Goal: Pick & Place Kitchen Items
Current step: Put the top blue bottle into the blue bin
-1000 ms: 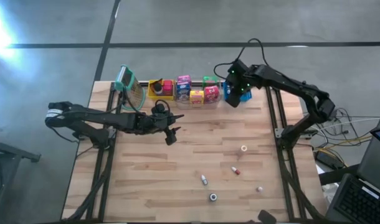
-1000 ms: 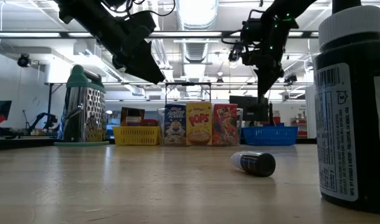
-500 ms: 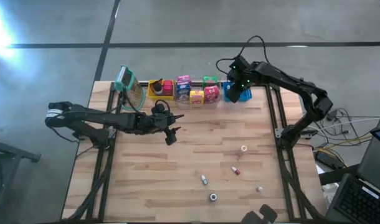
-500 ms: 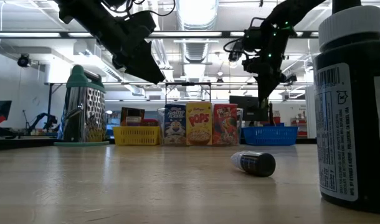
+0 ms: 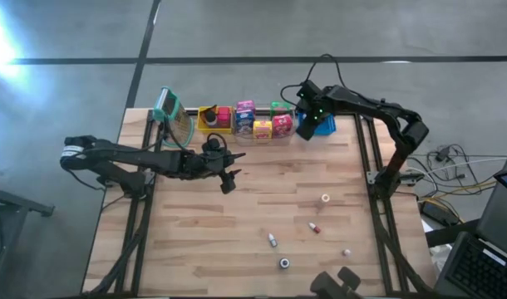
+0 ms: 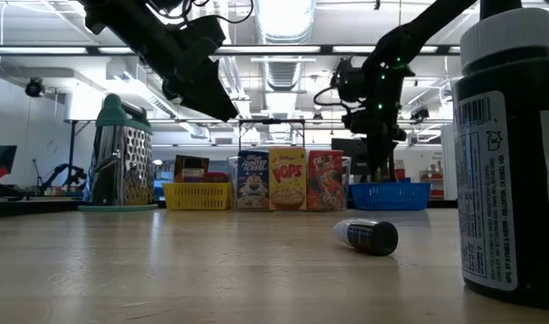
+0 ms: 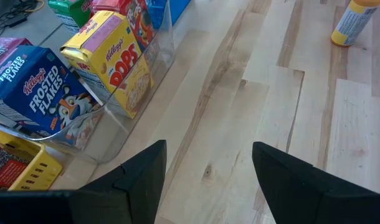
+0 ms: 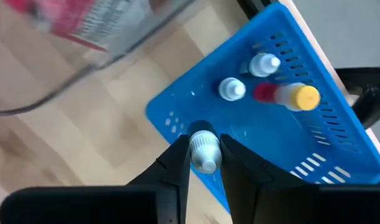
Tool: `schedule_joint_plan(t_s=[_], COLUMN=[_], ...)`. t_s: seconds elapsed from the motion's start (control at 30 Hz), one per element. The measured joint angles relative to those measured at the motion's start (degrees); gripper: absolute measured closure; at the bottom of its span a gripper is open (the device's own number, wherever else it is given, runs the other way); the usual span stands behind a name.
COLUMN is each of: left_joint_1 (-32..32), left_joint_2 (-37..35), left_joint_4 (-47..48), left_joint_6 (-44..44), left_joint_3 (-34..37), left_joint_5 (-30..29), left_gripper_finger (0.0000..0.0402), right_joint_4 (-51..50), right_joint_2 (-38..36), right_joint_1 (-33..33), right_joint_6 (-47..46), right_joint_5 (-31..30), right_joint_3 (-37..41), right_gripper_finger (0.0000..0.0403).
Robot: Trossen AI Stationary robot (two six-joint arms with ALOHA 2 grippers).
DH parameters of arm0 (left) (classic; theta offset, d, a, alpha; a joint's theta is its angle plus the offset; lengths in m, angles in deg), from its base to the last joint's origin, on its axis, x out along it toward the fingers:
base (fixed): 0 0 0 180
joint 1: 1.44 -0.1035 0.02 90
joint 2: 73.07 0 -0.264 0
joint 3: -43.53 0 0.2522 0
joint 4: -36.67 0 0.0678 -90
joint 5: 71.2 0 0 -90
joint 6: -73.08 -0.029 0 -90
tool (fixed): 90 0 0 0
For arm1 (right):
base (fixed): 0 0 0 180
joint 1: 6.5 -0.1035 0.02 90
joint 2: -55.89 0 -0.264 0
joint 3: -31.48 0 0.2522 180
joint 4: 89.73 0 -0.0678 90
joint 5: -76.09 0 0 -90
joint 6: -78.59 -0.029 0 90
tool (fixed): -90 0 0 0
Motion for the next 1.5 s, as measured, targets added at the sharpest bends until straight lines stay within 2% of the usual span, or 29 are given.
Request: schedule_joint_plan(t_s=[0.5,1.0,1.5], left_joint_1=[0.0,0.0,0.0], left_joint_2=[0.0,0.0,0.0], left_joint_4=[0.0,0.0,0.0], left_joint_6=[0.0,0.0,0.0], left_joint_3=[0.0,0.0,0.0], left_joint_5=[0.0,0.0,0.0], left_gripper_finger=[0.0158,0.0158,0.0158], right_joint_4=[5.9,13.7,14.5], right_joint_2=[0.2,0.2,6.6], right_joint_1=[0.9,0.9,0.9], right_joint_6=[-2.6,-5.4,-4.5], right_joint_5=[0.3,1.4,3.1], right_joint_3=[0.9,7.8,6.3], right_gripper_finger=[0.0335,0.0338,0.0331])
